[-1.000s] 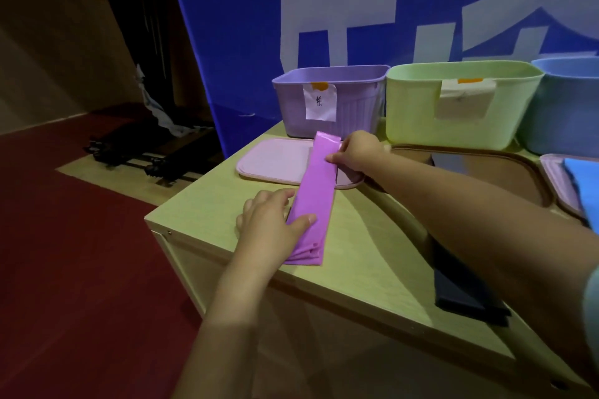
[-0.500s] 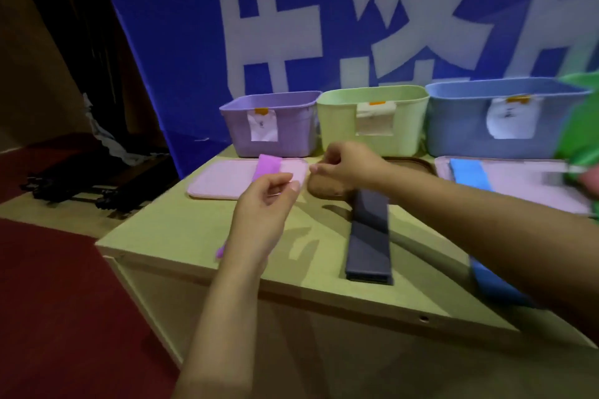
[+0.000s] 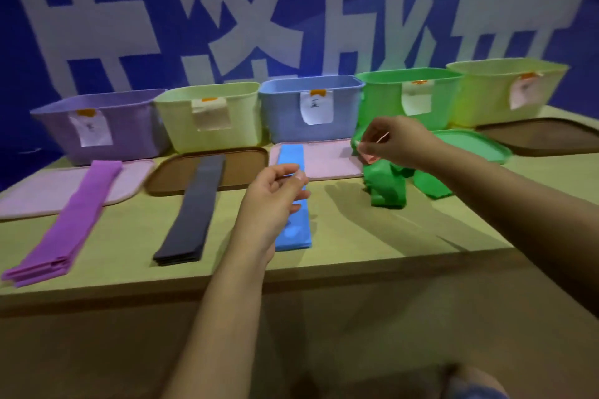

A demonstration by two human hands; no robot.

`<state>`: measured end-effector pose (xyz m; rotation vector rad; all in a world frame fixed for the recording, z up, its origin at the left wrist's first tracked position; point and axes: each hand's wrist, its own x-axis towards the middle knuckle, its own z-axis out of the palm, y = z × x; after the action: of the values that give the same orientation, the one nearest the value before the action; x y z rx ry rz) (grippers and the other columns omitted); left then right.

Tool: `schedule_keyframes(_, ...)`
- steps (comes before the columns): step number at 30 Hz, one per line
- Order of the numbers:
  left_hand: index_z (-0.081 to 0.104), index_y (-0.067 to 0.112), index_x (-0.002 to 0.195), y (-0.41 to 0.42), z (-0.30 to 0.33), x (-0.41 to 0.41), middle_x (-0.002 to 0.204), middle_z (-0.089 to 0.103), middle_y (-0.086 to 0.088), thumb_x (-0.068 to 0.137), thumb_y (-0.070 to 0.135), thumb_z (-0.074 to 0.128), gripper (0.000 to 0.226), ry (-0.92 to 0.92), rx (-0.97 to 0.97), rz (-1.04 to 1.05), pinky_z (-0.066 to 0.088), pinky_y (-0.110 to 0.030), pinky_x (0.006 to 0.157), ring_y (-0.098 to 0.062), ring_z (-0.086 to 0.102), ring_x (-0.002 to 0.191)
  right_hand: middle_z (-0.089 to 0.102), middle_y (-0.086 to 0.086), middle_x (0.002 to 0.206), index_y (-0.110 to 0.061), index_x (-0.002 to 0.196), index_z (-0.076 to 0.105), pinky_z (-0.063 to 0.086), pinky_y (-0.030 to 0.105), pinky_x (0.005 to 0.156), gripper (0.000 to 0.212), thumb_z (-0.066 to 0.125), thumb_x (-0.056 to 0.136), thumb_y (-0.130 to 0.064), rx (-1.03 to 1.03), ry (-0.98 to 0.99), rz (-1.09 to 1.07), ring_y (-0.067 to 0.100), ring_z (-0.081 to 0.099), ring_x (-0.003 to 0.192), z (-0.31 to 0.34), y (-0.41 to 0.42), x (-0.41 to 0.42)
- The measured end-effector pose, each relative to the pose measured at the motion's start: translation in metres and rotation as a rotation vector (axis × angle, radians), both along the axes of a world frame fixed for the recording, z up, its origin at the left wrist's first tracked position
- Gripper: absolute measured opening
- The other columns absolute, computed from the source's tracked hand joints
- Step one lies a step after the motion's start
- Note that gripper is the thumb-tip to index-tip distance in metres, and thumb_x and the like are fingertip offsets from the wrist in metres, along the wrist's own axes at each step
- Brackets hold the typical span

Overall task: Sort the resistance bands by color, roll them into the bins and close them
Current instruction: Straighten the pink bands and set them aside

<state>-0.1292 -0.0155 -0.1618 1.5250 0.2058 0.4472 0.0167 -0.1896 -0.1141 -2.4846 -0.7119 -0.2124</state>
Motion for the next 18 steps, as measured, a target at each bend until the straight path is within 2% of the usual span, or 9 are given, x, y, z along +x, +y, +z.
schedule_keyframes(5, 0.059, 0.020, 0.100, -0.034, 0.004, 0.021, 0.093, 0.070, 0.000, 0.094, 0.016, 0.056, 0.008, 0.003, -0.007, -0.076, 0.049, -0.023, 0.069, -0.010, 0.064, 0.074, 0.060, 0.006, 0.116, -0.017, 0.113, 0.064, 0.042, 0.030, 0.080, 0.032, 0.070, 0.083, -0.028, 0.015, -0.176, -0.118, 0.022, 0.055, 0.102, -0.012, -0.026, 0.031)
schedule_keyframes(8, 0.059, 0.019, 0.103, -0.042, 0.003, 0.029, 0.094, 0.070, 0.001, 0.094, 0.016, 0.056, 0.010, 0.025, 0.004, -0.088, 0.049, -0.025, 0.072, -0.010, 0.065, 0.075, 0.052, 0.004, 0.134, -0.024, 0.120, 0.061, 0.040, 0.042, 0.101, 0.044, 0.071, 0.079, -0.035, -0.093, -0.182, -0.108, 0.025, 0.048, 0.120, -0.021, -0.018, 0.049)
schedule_keyframes(11, 0.060, 0.018, 0.104, -0.042, 0.002, 0.031, 0.092, 0.071, 0.003, 0.095, 0.016, 0.055, 0.010, 0.032, -0.003, -0.092, 0.049, -0.025, 0.072, -0.011, 0.065, 0.076, 0.043, 0.000, 0.144, -0.031, 0.120, 0.059, 0.018, 0.062, 0.111, 0.042, 0.069, 0.080, -0.041, -0.311, -0.143, -0.127, 0.026, 0.038, 0.132, -0.031, -0.013, 0.065)
schedule_keyframes(12, 0.060, 0.018, 0.103, -0.042, 0.002, 0.031, 0.091, 0.072, 0.004, 0.095, 0.015, 0.055, 0.011, 0.031, -0.005, -0.098, 0.050, -0.025, 0.072, -0.010, 0.066, 0.076, 0.044, 0.000, 0.143, -0.030, 0.120, 0.060, 0.012, 0.064, 0.111, 0.040, 0.067, 0.082, -0.041, -0.350, -0.140, -0.134, 0.026, 0.036, 0.133, -0.034, -0.013, 0.069)
schedule_keyframes(14, 0.061, 0.017, 0.105, -0.041, 0.002, 0.032, 0.091, 0.072, 0.005, 0.095, 0.015, 0.054, 0.012, 0.027, -0.003, -0.121, 0.051, -0.025, 0.072, -0.010, 0.066, 0.076, 0.046, 0.002, 0.140, -0.027, 0.116, 0.063, 0.010, 0.066, 0.109, 0.035, 0.063, 0.085, -0.043, -0.382, -0.143, -0.154, 0.026, 0.036, 0.131, -0.038, -0.013, 0.076)
schedule_keyframes(16, 0.061, 0.017, 0.105, -0.040, 0.001, 0.034, 0.091, 0.073, 0.005, 0.095, 0.016, 0.054, 0.012, 0.025, 0.003, -0.141, 0.051, -0.026, 0.072, -0.009, 0.067, 0.077, 0.052, 0.002, 0.130, -0.025, 0.108, 0.068, 0.015, 0.065, 0.108, 0.032, 0.059, 0.087, -0.047, -0.353, -0.155, -0.194, 0.026, 0.042, 0.124, -0.042, -0.010, 0.080)
schedule_keyframes(18, 0.062, 0.017, 0.104, -0.040, 0.000, 0.036, 0.091, 0.073, 0.005, 0.095, 0.016, 0.054, 0.012, 0.026, 0.006, -0.150, 0.050, -0.027, 0.073, -0.009, 0.067, 0.077, 0.060, 0.002, 0.107, -0.022, 0.098, 0.070, 0.026, 0.060, 0.107, 0.033, 0.053, 0.090, -0.049, -0.215, -0.166, -0.234, 0.024, 0.051, 0.104, -0.043, -0.007, 0.081)
